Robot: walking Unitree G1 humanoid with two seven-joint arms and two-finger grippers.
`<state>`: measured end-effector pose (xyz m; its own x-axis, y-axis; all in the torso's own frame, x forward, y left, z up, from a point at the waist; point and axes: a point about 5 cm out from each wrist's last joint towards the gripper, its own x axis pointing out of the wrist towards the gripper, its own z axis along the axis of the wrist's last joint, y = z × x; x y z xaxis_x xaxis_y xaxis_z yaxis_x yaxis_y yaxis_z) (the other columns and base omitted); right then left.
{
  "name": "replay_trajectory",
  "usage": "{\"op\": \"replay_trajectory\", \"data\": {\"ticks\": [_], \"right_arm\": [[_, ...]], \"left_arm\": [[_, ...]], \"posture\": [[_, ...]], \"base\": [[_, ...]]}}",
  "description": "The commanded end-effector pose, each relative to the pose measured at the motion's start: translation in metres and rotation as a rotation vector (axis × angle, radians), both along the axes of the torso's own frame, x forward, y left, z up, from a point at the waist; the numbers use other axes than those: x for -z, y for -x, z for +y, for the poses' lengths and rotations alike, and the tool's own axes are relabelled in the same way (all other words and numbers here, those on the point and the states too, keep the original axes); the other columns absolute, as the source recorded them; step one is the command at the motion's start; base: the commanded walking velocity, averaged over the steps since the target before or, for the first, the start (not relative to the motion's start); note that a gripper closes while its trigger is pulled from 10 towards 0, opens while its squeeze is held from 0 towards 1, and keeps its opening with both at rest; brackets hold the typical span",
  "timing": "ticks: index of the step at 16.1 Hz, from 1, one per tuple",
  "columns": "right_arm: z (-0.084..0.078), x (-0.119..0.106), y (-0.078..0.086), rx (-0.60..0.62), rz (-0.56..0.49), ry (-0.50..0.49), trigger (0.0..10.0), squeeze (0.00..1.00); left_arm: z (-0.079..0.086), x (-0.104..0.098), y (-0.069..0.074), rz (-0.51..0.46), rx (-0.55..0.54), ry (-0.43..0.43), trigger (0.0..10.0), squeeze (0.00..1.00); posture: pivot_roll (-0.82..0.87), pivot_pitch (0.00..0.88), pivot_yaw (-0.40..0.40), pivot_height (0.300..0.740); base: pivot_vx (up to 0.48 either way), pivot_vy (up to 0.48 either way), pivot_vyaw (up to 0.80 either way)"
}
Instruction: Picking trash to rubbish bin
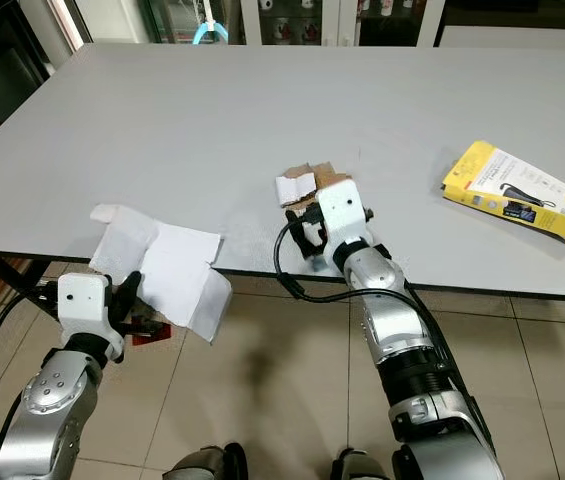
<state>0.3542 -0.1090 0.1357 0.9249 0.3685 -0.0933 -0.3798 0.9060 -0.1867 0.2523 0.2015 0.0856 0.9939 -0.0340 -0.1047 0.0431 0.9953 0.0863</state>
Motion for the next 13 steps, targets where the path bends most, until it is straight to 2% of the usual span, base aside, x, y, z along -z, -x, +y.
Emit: {"op": "replay_trajectory", "data": {"ticks": [1,5,7,9,11,13], "right_arm": [[0.002,-0.001,-0.003,-0.018,0.012,0.034,10.0,0.0],[0.003,0.001,-0.017,-0.016,0.037,0.075,10.0,0.0],[0.005,-0.007,-0.025,-0.019,0.018,0.085,10.0,0.0],[0.008,-0.016,-0.031,-0.018,-0.011,0.076,10.0,0.0],[0.011,-0.035,-0.038,0.001,-0.104,0.047,10.0,0.0],[0.013,-0.042,-0.041,0.013,-0.138,0.021,10.0,0.0]], "left_arm": [[0.005,0.001,0.004,0.017,-0.011,-0.006,10.0,0.0],[0.007,-0.003,0.019,0.034,0.002,-0.019,10.0,0.0],[0.008,-0.005,0.024,0.038,0.01,-0.029,10.0,0.0],[0.01,-0.006,0.027,0.046,0.01,-0.034,10.0,0.0],[0.009,-0.006,0.034,0.062,0.009,-0.034,10.0,0.0],[0.008,-0.006,0.039,0.073,0.014,-0.035,10.0,0.0]], "posture": [[-0.01,0.177,0.093,0.74],[0.03,0.215,0.109,0.74],[0.05,0.229,0.112,0.74],[0.05,0.235,0.112,0.74],[0.07,0.244,0.118,0.74],[0.08,0.25,0.125,0.74]], "base": [[0.0,0.0,0.0],[0.0,0.0,0.0],[0.0,0.0,0.0],[0.0,0.0,0.0],[0.0,0.0,0.0],[0.0,0.0,0.0]]}}
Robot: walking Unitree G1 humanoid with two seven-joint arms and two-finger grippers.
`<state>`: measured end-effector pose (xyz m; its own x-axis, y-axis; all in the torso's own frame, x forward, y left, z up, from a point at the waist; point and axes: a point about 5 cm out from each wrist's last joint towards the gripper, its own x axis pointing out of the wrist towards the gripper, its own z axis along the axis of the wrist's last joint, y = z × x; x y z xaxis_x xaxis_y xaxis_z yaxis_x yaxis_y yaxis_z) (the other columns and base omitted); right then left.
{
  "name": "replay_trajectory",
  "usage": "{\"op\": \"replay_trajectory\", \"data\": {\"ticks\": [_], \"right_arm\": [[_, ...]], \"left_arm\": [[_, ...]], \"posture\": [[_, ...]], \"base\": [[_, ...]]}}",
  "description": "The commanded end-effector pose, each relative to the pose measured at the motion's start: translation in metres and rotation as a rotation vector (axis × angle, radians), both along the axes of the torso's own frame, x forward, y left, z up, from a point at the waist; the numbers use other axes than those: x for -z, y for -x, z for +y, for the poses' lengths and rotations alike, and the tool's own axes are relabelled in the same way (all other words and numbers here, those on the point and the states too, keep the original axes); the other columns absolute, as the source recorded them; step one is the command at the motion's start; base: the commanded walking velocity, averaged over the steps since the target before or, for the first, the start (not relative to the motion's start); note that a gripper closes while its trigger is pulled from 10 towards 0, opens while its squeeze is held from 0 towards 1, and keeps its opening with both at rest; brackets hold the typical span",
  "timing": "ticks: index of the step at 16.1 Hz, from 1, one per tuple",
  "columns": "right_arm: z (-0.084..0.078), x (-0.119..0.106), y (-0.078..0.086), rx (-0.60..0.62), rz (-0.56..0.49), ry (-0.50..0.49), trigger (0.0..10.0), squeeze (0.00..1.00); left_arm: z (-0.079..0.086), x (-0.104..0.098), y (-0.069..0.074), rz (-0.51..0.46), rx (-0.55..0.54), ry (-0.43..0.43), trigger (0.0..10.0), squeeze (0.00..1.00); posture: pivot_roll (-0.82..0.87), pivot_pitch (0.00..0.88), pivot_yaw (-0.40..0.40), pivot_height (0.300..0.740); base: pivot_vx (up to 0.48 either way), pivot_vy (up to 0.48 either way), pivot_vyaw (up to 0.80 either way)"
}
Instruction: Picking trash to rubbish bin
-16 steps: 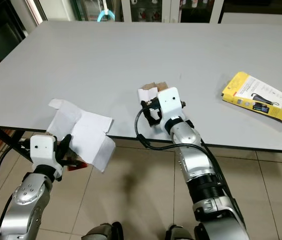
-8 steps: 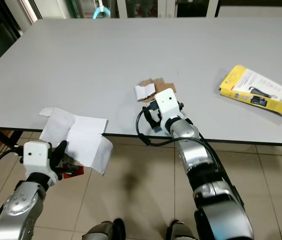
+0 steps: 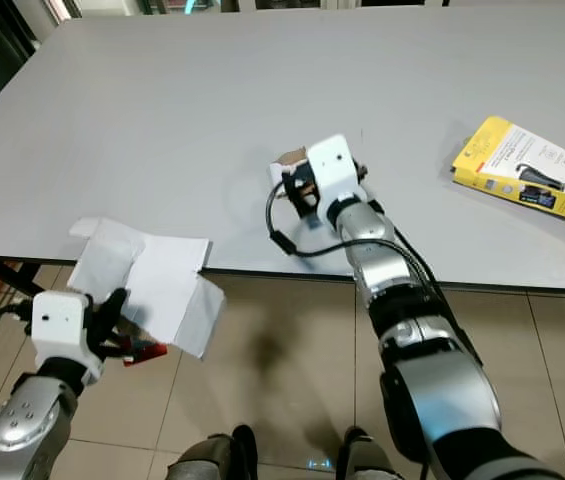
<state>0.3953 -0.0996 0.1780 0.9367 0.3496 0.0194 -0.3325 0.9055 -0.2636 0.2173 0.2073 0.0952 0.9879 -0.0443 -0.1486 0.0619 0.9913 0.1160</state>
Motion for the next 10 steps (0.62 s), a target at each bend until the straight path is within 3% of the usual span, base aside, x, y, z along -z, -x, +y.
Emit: {"op": "replay_trajectory", "data": {"ticks": [1,6,8,10], "right_arm": [[0.006,-0.004,-0.001,-0.006,-0.02,-0.019,10.0,0.0],[0.019,-0.015,-0.004,-0.019,-0.07,-0.032,10.0,0.0],[0.022,-0.015,-0.003,-0.026,-0.078,-0.028,10.0,0.0],[0.024,-0.014,-0.003,-0.027,-0.077,-0.027,10.0,0.0]], "left_arm": [[0.002,0.003,0.006,0.036,0.004,-0.006,10.0,0.0],[0.004,-0.001,0.008,0.043,0.015,-0.011,10.0,0.0],[-0.004,-0.011,0.005,0.01,0.109,-0.022,10.0,0.0],[-0.006,-0.013,0.003,0.007,0.126,-0.023,10.0,0.0]], "posture": [[0.09,0.255,0.129,0.74],[0.1,0.263,0.138,0.74],[0.11,0.266,0.141,0.74],[0.11,0.267,0.144,0.74]], "base": [[0.0,0.0,0.0],[0.0,0.0,0.0],[0.0,0.0,0.0],[0.0,0.0,0.0]]}}
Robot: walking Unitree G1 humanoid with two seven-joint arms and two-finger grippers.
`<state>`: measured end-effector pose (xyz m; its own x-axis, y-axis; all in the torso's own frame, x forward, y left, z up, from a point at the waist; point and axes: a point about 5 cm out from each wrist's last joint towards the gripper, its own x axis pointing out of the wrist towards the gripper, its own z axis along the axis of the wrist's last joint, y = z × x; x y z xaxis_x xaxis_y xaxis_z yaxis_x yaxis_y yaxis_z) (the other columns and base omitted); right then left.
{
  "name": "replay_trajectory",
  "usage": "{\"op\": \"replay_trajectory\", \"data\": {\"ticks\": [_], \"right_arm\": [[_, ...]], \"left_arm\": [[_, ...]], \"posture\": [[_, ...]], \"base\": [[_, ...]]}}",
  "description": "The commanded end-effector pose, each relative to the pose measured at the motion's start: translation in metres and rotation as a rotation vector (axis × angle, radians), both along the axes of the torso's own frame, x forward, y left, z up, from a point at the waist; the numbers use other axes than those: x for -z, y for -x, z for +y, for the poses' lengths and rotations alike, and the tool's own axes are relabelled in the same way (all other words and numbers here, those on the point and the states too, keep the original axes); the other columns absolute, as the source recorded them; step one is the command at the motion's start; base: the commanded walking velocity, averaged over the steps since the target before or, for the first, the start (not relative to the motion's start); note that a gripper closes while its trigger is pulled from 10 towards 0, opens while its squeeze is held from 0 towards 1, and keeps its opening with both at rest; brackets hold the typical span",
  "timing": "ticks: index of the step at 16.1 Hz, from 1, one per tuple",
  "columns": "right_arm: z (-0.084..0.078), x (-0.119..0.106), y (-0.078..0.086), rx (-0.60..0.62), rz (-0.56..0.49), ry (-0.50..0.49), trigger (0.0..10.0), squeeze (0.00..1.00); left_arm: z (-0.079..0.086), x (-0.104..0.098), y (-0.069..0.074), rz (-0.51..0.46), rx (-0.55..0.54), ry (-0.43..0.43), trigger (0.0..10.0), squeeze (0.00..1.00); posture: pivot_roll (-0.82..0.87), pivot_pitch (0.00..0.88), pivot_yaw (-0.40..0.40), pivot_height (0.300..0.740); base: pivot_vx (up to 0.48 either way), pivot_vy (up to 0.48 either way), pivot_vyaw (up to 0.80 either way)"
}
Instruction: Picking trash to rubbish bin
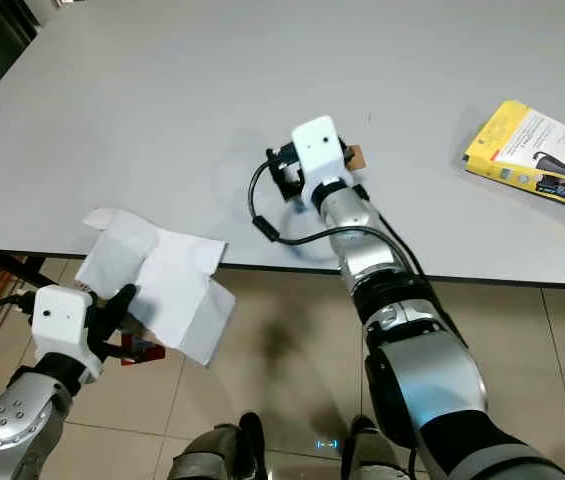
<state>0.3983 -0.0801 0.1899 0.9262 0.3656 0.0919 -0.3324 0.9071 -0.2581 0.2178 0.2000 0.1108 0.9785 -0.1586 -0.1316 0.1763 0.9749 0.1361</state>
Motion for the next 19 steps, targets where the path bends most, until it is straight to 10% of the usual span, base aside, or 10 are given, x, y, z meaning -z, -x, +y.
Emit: {"op": "replay_trajectory", "data": {"ticks": [1,8,19], "right_arm": [[0.007,0.001,0.001,-0.013,0.0,0.01,10.0,0.0],[0.01,0.028,0.004,-0.016,0.123,0.12,10.0,0.0],[-0.003,-0.015,-0.009,0.101,-0.038,0.026,10.0,0.0]], "left_arm": [[0.001,0.003,0.004,0.032,0.008,0.001,10.0,0.0],[-0.003,0.005,0.01,0.053,0.013,0.012,10.0,0.0],[-0.002,0.007,0.011,0.062,0.0,0.025,10.0,0.0]], "posture": [[0.11,0.269,0.147,0.74],[0.12,0.278,0.142,0.74],[0.11,0.278,0.137,0.74]], "base": [[0.0,0.0,0.0],[0.0,0.0,0.0],[0.0,0.0,0.0]]}}
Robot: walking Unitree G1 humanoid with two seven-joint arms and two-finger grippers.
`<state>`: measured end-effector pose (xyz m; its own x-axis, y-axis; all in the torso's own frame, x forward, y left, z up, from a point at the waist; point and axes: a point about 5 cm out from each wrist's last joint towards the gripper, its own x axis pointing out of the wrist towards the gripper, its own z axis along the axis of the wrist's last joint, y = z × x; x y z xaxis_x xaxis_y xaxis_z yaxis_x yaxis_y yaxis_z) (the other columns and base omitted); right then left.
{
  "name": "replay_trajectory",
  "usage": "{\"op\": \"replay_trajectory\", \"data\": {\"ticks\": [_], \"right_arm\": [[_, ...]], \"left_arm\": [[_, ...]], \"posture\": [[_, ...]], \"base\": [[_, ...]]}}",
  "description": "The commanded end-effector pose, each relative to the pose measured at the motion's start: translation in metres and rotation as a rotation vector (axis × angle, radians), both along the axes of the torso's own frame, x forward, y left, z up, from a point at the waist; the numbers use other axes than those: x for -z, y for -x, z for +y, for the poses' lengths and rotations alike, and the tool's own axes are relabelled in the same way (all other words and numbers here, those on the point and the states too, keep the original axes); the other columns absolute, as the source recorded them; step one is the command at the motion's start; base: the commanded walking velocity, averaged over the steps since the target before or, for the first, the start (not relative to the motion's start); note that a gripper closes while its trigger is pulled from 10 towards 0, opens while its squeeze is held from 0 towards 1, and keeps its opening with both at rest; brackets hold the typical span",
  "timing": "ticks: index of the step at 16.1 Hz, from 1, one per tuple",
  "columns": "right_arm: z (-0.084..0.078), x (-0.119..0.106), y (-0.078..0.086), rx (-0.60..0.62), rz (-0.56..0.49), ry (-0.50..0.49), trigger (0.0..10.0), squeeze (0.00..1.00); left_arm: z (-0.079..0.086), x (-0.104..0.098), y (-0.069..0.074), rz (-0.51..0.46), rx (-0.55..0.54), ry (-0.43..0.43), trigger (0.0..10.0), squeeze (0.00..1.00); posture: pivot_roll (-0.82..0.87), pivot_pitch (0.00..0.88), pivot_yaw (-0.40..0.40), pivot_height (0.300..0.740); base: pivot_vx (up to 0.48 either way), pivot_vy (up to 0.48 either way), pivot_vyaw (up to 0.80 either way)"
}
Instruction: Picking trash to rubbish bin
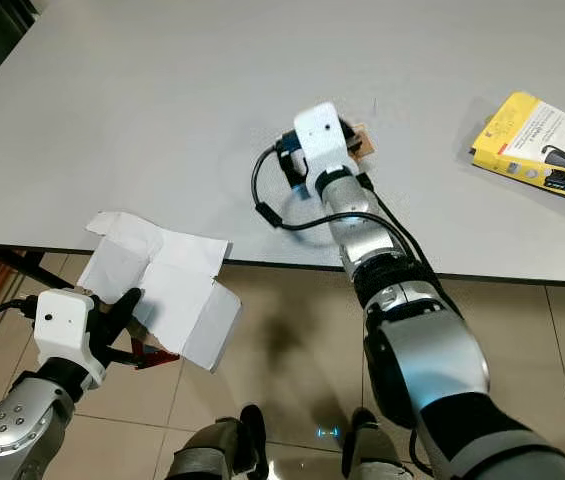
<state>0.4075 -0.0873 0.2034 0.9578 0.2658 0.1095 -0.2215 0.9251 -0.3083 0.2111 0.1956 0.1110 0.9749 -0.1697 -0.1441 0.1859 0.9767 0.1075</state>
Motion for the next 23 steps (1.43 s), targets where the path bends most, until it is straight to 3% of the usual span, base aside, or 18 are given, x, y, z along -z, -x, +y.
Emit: {"op": "replay_trajectory", "data": {"ticks": [1,7,11,18,19,20,21,23], "right_arm": [[0.003,-0.002,-0.001,0.0,0.0,-0.01,10.0,0.0],[0.004,0.001,-0.001,0.001,0.028,0.01,10.0,0.0],[0.006,0.018,0.001,-0.017,0.132,-0.002,10.0,0.0],[-0.007,0.027,0.001,0.048,0.178,-0.006,10.0,0.0],[-0.007,0.029,0.002,0.042,0.186,-0.008,1.4,0.0],[-0.006,0.03,0.002,0.038,0.187,-0.009,1.4,0.0],[-0.004,0.031,0.003,0.024,0.185,-0.015,0.0,0.0],[-0.001,0.032,0.004,-0.002,0.187,-0.034,0.0,0.0]], "left_arm": [[0.002,0.007,0.005,0.045,-0.007,0.001,10.0,0.0],[0.004,0.008,0.008,0.055,-0.023,0.005,10.0,0.0],[0.006,0.008,0.009,0.062,-0.029,0.003,10.0,0.0],[0.007,0.008,0.01,0.064,-0.033,0.004,10.0,0.0],[0.007,0.007,0.009,0.063,-0.032,0.004,10.0,0.0],[0.007,0.007,0.009,0.063,-0.032,0.004,10.0,0.0],[0.007,0.007,0.009,0.063,-0.032,0.004,10.0,0.0],[0.007,0.007,0.008,0.061,-0.032,0.004,10.0,0.0]], "posture": [[0.11,0.278,0.137,0.74],[0.13,0.283,0.139,0.74],[0.13,0.287,0.14,0.74],[0.14,0.286,0.142,0.74],[0.14,0.284,0.141,0.74],[0.14,0.284,0.141,0.74],[0.14,0.283,0.142,0.74],[0.14,0.282,0.141,0.74]], "base": [[0.0,0.0,0.0],[0.0,0.0,0.0],[0.0,0.0,0.0],[0.0,0.0,0.0],[0.0,0.0,0.0],[0.0,0.0,0.0],[0.0,0.0,0.0],[0.0,0.0,0.0]]}}
